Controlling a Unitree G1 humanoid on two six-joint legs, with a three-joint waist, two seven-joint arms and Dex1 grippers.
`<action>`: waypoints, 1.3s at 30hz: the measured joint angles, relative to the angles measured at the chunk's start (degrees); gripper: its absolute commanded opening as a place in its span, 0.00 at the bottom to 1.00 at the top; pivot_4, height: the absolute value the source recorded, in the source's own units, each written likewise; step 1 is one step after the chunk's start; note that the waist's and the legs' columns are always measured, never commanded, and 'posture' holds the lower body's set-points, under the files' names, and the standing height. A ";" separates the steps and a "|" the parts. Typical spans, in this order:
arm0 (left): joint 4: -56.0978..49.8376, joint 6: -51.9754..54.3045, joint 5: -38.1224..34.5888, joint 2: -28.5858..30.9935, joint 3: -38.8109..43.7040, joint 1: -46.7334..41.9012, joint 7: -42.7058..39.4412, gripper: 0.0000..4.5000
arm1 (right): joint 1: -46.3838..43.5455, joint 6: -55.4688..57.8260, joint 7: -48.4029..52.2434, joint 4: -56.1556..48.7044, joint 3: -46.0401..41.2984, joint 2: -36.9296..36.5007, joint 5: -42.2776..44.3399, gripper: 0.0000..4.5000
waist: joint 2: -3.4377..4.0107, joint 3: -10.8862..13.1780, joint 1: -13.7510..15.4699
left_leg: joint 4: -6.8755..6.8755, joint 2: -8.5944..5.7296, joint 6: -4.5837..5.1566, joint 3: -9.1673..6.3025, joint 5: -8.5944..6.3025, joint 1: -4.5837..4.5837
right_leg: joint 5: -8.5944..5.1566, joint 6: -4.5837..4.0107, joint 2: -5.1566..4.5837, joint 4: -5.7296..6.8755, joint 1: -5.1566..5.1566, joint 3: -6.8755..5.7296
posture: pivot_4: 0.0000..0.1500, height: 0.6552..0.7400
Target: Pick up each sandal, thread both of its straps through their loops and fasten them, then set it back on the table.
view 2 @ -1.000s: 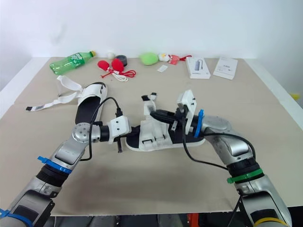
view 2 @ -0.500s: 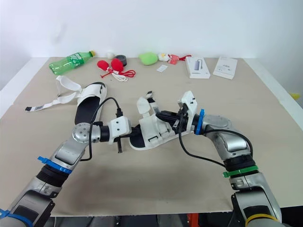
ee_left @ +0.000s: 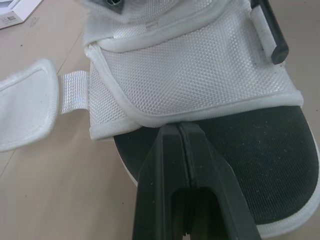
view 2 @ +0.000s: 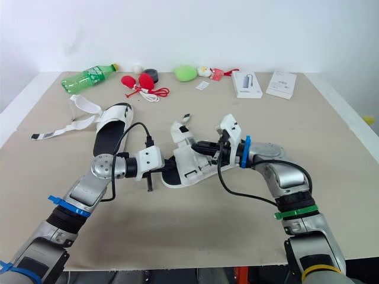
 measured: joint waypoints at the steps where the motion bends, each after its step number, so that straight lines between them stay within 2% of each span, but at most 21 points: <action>1: 0.01 0.00 0.00 -0.02 0.01 0.00 0.00 0.00 | -0.14 0.16 0.09 0.15 -0.02 0.21 -0.11 0.03 | 0.00 0.00 -0.02 | 0.00 0.00 0.00 0.00 0.00 0.00 | 0.00 0.00 0.00 0.00 0.00 0.00 | 1.00 1.00; 3: 0.05 0.00 0.03 -0.04 0.02 0.00 0.02 0.00 | -0.94 1.26 -0.10 1.40 -0.20 1.01 -0.71 0.03 | 0.00 0.00 -0.10 | 0.00 0.00 0.00 0.00 0.00 0.00 | 0.02 0.00 0.00 0.00 0.00 0.00 | 1.00 1.00; 4: 0.05 0.00 0.03 -0.05 0.02 0.00 0.04 0.00 | -1.36 1.52 -0.22 2.19 -0.22 1.26 -1.05 0.09 | 0.00 0.00 -0.12 | 0.01 0.00 0.00 0.00 0.00 0.00 | 0.02 0.00 0.00 0.00 0.00 0.00 | 1.00 1.00; 6: 0.03 0.00 0.03 -0.09 0.03 0.00 0.09 0.00 | -2.32 1.13 -0.67 4.06 -0.44 2.09 -2.01 0.23 | 0.00 0.00 -0.20 | 0.01 0.00 0.00 0.00 0.00 0.01 | 0.05 0.00 0.00 0.00 0.00 0.00 | 1.00 1.00; 7: -0.03 0.00 0.01 -0.19 0.03 0.00 0.12 0.00 | -2.60 0.39 -0.91 4.82 -0.48 2.53 -2.62 0.36 | 0.00 0.00 -0.19 | 0.01 0.00 0.00 0.00 0.00 0.00 | 0.05 0.01 0.00 0.00 0.01 0.00 | 1.00 1.00; 9: -0.08 0.00 0.02 -0.18 0.03 0.00 0.11 0.00 | -2.80 -0.89 -1.21 5.29 -0.55 2.94 -3.46 0.50 | 0.00 0.00 -0.19 | 0.01 0.00 0.00 0.01 0.00 0.00 | 0.05 0.02 0.00 0.00 0.01 0.01 | 1.00 1.00; 11: -0.12 0.05 0.02 -0.16 0.03 0.06 0.11 0.00 | -2.97 -3.06 -1.77 6.06 -0.73 3.22 -4.80 0.70 | 0.00 0.00 -0.19 | 0.01 0.00 0.00 0.01 0.00 0.00 | 0.04 0.02 0.00 0.00 0.00 0.01 | 1.00 1.00; 14: -0.33 0.12 0.02 -0.11 0.05 0.21 0.14 0.00 | -3.10 -6.96 -2.66 6.47 -2.41 3.78 -6.20 0.70 | 0.00 0.00 -0.19 | -0.01 0.00 0.00 0.01 0.00 -0.01 | 0.03 0.04 0.00 0.00 -0.01 0.01 | 1.00 1.00; 16: -0.45 0.16 0.02 -0.02 0.08 0.34 0.21 0.00 | -3.44 -7.95 -2.78 6.46 -2.98 4.26 -6.29 0.55 | 0.01 0.00 -0.23 | -0.01 0.00 0.00 0.01 0.00 -0.01 | 0.03 0.04 0.00 0.00 -0.01 0.01 | 1.00 1.00; 17: -0.45 0.16 0.02 -0.02 0.08 0.35 0.21 0.00 | -3.48 -7.99 -2.78 6.45 -2.99 4.29 -6.29 0.55 | 0.01 0.00 -0.25 | -0.01 0.00 0.00 0.01 0.00 -0.01 | 0.03 0.03 0.00 0.00 -0.02 0.01 | 1.00 1.00; 18: -0.58 0.20 0.03 0.07 0.11 0.44 0.28 0.00 | -4.34 -8.51 -2.59 6.31 -3.12 4.78 -6.23 0.38 | 0.01 0.00 -0.31 | -0.01 0.00 0.00 0.01 0.00 -0.01 | 0.04 0.03 0.00 0.00 -0.03 0.01 | 1.00 1.00; 20: -0.80 0.32 0.03 0.22 0.16 0.55 0.31 0.00 | -5.69 -8.43 -2.56 5.88 -3.25 5.40 -5.99 0.26 | 0.02 0.01 -0.43 | -0.01 0.00 0.00 0.01 0.00 -0.02 | 0.04 0.03 0.00 0.00 -0.04 0.01 | 1.00 1.00; 22: -0.92 0.39 0.03 0.24 0.15 0.55 0.30 0.00 | -7.53 -7.79 -1.99 4.85 -3.57 6.00 -5.30 0.05 | 0.02 0.01 -0.46 | -0.02 0.00 0.00 0.01 0.00 -0.02 | 0.04 0.03 0.00 0.00 -0.04 0.01 | 1.00 1.00; 23: -0.94 0.40 0.03 0.23 0.12 0.55 0.28 0.00 | -8.41 -7.05 -1.34 4.15 -3.60 6.11 -4.78 0.01 | 0.02 0.01 -0.44 | -0.03 0.00 0.00 0.00 0.00 -0.02 | 0.04 0.03 0.00 0.00 -0.04 0.01 | 1.00 1.00; 29: -1.06 0.44 0.02 0.19 0.08 0.55 0.16 0.00 | -10.69 -2.78 2.84 6.35 0.33 5.86 -6.70 0.01 | 0.02 0.01 -0.40 | -0.05 0.00 0.00 0.01 0.00 -0.02 | 0.00 0.01 0.00 0.00 -0.04 0.01 | 1.00 1.00; 34: -2.16 0.48 -0.01 0.15 0.05 0.85 0.05 0.00 | -15.08 -9.25 6.14 20.59 4.51 5.45 -14.62 0.01 | 0.04 0.02 -0.43 | -0.07 0.00 0.00 0.02 0.00 -0.04 | 0.00 0.02 0.00 0.00 -0.09 0.01 | 1.00 1.00; 39: -2.70 0.56 -0.02 0.18 -0.01 1.11 -0.05 0.00 | -19.20 -16.97 7.71 28.98 5.39 5.39 -20.18 0.01 | 0.04 0.01 -0.45 | -0.17 0.00 0.00 0.01 0.00 -0.02 | -0.02 0.06 0.01 0.00 -0.09 0.00 | 1.00 1.00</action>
